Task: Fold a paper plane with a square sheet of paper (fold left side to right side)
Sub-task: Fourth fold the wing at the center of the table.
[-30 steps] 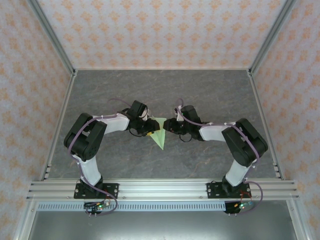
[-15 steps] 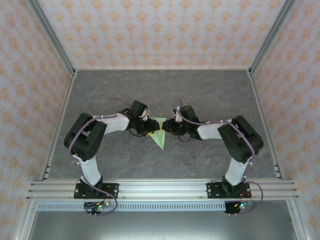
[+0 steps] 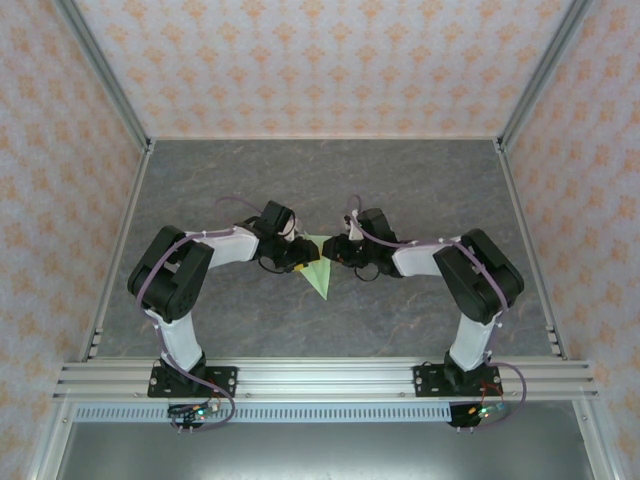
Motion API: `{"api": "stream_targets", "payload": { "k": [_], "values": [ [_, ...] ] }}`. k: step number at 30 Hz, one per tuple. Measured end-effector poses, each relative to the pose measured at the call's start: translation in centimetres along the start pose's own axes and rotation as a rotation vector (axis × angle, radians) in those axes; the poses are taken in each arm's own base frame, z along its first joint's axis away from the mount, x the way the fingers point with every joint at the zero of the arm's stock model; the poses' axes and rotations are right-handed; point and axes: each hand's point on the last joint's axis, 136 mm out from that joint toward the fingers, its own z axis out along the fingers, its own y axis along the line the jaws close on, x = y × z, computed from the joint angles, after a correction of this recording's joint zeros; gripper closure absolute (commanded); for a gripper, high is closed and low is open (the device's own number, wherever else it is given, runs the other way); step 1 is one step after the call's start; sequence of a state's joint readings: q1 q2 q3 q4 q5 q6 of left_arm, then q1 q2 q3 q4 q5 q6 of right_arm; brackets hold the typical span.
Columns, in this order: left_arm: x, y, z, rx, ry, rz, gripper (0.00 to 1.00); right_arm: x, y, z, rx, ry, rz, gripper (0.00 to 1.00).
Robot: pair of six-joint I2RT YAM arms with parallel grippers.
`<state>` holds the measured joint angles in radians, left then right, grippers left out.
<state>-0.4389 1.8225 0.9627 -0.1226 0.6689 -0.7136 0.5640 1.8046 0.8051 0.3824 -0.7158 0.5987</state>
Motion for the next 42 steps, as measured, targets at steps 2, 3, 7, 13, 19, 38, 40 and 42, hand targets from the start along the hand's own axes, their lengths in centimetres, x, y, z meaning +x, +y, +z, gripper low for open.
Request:
{"api": "stream_targets", "payload": {
  "k": [2, 3, 7, 13, 19, 38, 40, 42],
  "values": [
    [0.0, 0.0, 0.0, 0.000, 0.000, 0.000, 0.56, 0.0, -0.1, 0.1, 0.000, 0.004, 0.003, 0.71],
    [0.0, 0.0, 0.0, 0.000, 0.000, 0.000, 0.56, 0.0, 0.0, 0.1, -0.001, 0.004, 0.005, 0.71],
    [0.0, 0.0, 0.0, 0.000, 0.000, 0.000, 0.56, 0.0, 0.0, 0.2, -0.005, 0.009, 0.006, 0.74],
    [0.0, 0.0, 0.0, -0.001, 0.000, 0.000, 0.56, 0.0, 0.0, 0.4, -0.012, 0.018, 0.011, 0.80],
    [0.0, 0.0, 0.0, 0.000, 0.000, 0.000, 0.56, 0.2, -0.2, 0.6, -0.007, 0.025, 0.014, 0.92],
    [0.0, 0.0, 0.0, 0.000, 0.000, 0.000, 0.56, 0.2, -2.3, 0.5, 0.116, 0.030, -0.006, 0.94],
    [0.0, 0.0, 0.0, 0.000, 0.000, 0.000, 0.56, 0.2, -2.3, 0.5, 0.122, 0.032, -0.010, 0.94],
    [0.0, 0.0, 0.0, 0.000, 0.000, 0.000, 0.56, 0.1, -2.3, 0.5, 0.122, 0.033, -0.014, 0.94]
  ]
}}
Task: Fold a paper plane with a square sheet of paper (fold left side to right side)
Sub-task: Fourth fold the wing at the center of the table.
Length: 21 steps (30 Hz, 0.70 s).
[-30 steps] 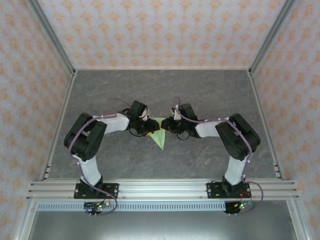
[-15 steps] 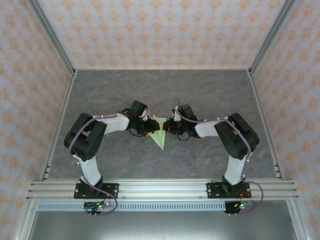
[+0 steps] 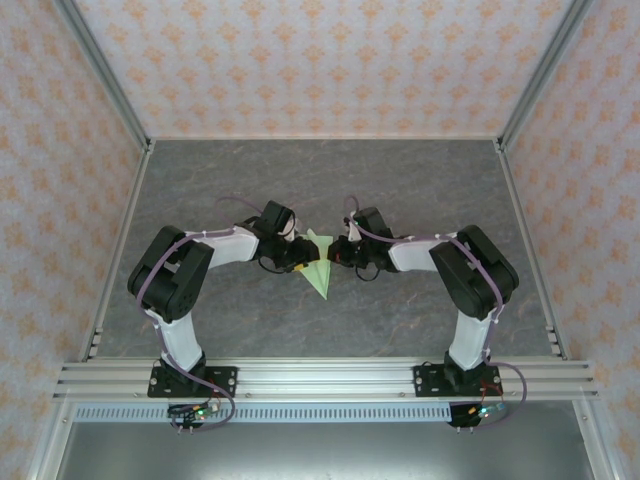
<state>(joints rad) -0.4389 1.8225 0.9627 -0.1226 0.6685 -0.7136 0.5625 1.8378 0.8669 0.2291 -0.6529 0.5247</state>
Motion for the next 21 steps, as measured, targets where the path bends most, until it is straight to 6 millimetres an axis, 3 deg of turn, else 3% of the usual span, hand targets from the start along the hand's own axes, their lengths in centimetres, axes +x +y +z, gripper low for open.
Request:
{"api": "stream_targets", "payload": {
  "k": [21],
  "values": [
    [0.00, 0.00, 0.00, 0.000, 0.000, 0.000, 0.56, 0.13, -0.92, 0.38, 0.042, 0.014, -0.013, 0.93]
  ]
}}
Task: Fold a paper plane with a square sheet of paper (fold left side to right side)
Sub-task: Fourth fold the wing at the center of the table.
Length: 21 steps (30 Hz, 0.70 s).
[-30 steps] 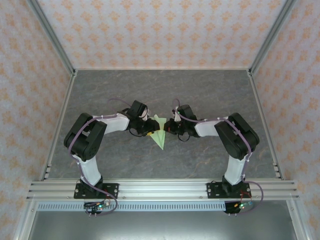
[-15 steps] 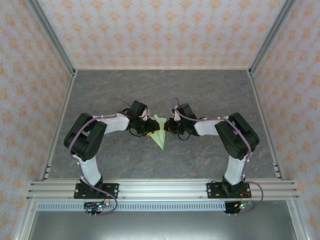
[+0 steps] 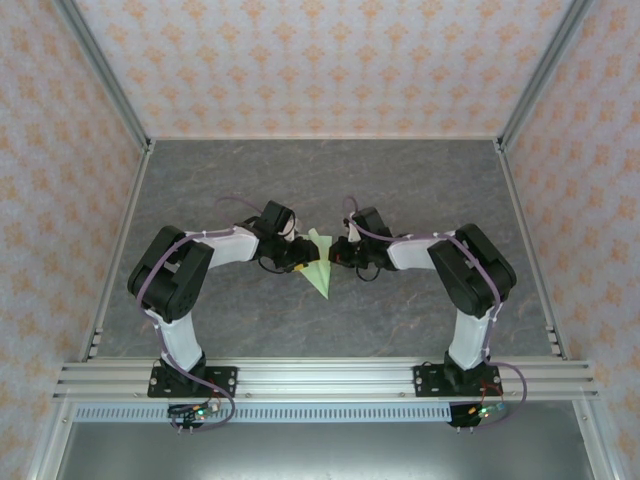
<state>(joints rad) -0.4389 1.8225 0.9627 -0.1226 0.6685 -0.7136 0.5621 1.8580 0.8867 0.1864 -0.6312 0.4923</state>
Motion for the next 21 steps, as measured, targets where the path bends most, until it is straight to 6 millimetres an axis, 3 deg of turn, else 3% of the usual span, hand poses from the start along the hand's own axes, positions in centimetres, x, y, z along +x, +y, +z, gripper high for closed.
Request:
{"api": "stream_targets", "payload": {
  "k": [14, 21],
  "values": [
    [0.0, 0.0, 0.0, 0.001, 0.000, 0.001, 0.58, 0.0, -0.2, 0.0, 0.022, 0.016, -0.027, 0.93],
    [-0.1, -1.9, -1.6, 0.035, -0.031, 0.040, 0.69, 0.0, -0.2, 0.1, 0.024, 0.024, -0.036, 0.93]
  ]
}}
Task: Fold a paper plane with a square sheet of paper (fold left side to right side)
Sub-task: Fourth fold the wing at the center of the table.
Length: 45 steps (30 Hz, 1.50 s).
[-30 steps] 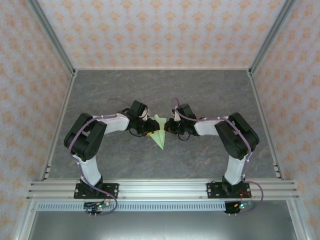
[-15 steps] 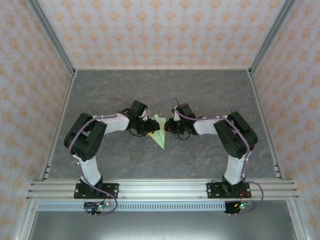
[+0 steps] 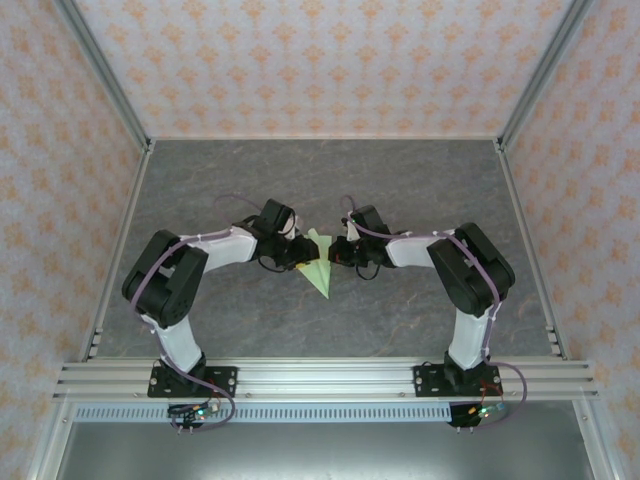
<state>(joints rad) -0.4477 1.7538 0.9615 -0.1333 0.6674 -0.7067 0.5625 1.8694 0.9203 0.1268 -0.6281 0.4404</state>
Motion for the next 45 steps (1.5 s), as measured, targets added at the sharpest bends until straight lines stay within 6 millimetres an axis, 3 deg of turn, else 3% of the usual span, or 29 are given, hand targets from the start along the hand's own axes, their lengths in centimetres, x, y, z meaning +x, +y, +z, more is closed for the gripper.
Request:
{"api": "stream_targets", "payload": {
  "k": [4, 9, 16, 33, 40, 45],
  "values": [
    [-0.7, -1.8, -1.2, 0.049, -0.037, 0.029, 0.77, 0.0, 0.0, 0.0, -0.001, 0.001, 0.000, 0.93],
    [-1.4, -2.3, -0.1, 0.071, -0.027, 0.026, 0.80, 0.0, 0.0, 0.0, -0.001, 0.003, -0.008, 0.93],
    [-2.3, -1.6, 2.4, 0.054, 0.005, 0.004, 0.82, 0.0, 0.1, 0.0, 0.002, 0.007, -0.023, 0.93],
    [-2.0, 0.7, 3.9, -0.013, 0.021, -0.011, 0.84, 0.0, 0.1, 0.0, 0.014, 0.020, -0.044, 0.93],
    [-2.0, 0.9, 3.9, -0.018, 0.019, -0.012, 0.84, 0.0, 0.2, 0.0, 0.018, 0.022, -0.043, 0.86],
    [-2.0, 1.0, 4.0, -0.017, 0.014, -0.010, 0.85, -0.1, 0.5, -1.2, 0.068, 0.009, -0.064, 0.70]
  ]
}}
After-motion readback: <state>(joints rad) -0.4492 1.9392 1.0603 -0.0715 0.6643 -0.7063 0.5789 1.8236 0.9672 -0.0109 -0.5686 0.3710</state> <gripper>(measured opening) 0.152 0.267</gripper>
